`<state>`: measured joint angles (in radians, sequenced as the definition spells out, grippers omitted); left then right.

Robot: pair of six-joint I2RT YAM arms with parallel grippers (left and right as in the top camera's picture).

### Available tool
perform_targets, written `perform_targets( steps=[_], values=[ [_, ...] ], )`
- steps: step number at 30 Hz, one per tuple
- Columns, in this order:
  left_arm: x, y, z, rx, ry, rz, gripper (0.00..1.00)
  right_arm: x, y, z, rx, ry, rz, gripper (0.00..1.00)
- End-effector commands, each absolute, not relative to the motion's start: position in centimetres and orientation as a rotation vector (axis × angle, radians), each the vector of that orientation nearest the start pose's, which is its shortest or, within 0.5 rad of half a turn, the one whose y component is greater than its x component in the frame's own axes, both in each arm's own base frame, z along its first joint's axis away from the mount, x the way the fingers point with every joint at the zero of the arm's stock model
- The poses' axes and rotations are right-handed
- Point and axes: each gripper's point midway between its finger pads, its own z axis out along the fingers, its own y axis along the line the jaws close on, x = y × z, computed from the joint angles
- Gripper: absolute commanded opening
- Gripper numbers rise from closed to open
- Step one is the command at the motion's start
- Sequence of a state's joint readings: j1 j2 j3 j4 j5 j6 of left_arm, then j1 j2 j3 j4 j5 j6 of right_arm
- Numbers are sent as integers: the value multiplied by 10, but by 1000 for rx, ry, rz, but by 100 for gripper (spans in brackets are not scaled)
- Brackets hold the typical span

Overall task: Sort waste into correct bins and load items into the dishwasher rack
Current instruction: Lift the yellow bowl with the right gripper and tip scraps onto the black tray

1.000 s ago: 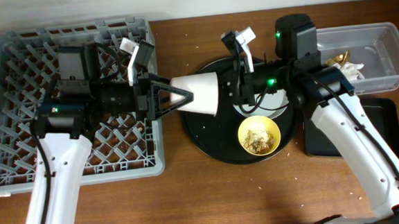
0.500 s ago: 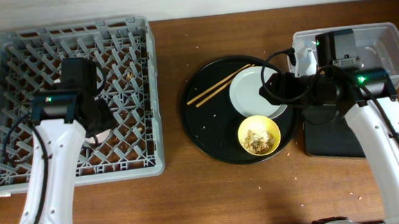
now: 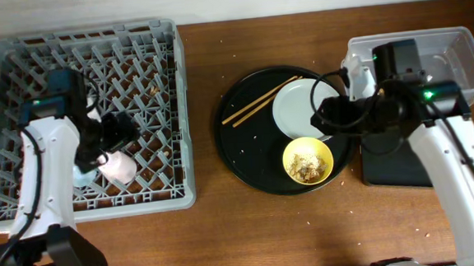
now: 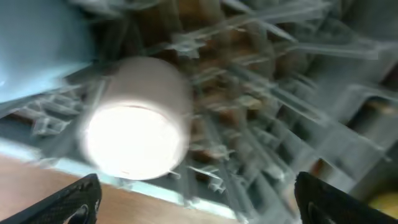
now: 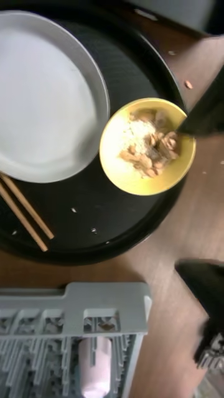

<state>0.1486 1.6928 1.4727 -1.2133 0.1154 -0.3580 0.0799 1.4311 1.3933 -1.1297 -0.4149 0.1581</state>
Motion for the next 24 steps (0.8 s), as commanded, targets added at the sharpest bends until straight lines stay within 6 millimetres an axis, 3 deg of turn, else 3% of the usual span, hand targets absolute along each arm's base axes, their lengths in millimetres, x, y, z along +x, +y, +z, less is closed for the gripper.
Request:
perform_targets(
  steps=[1,2,3,5,6,8,9,12,15,16,17,18,19,20,21,22,24],
  values=[
    [358,-45,236,-148,2671,-699,97,292,128,158,-249,2862,455,56],
    [348,-67,257,-18,2618,-748,98,285,143,126,-356,2907,365,56],
    [342,-73,260,4,2622,-754,99,288,138,100,-323,2945,198,55],
    [331,-77,257,0,2667,-770,99,289,152,51,-400,3028,118,37],
    [331,-77,257,0,2667,-769,99,289,153,33,-405,3068,91,25],
    [331,-77,257,0,2667,-769,99,291,155,14,-352,3106,82,12],
    [331,-77,257,0,2667,-769,99,291,155,14,-351,3105,83,6],
    [331,-77,257,1,2667,-768,99,292,153,18,-314,3103,86,4],
    [331,-76,256,-1,2668,-762,99,305,170,70,-163,3000,481,4],
    [331,-76,256,-1,2668,-762,99,316,171,119,-103,2853,754,4],
    [331,-76,256,-1,2668,-762,99,326,155,155,-42,2727,859,4],
    [331,-76,256,-1,2668,-762,99,335,111,198,87,2562,905,4],
    [331,-76,256,-1,2669,-759,99,336,86,210,131,2508,890,4],
    [331,-76,256,-1,2669,-759,99,337,60,215,192,2472,871,4],
    [331,-76,256,-1,2669,-759,99,339,20,212,312,2436,852,4],
    [331,-76,256,-1,2669,-759,99,337,-12,205,415,2404,827,4],
    [331,-76,256,-1,2669,-759,99,328,-54,180,553,2316,846,4]
  ],
)
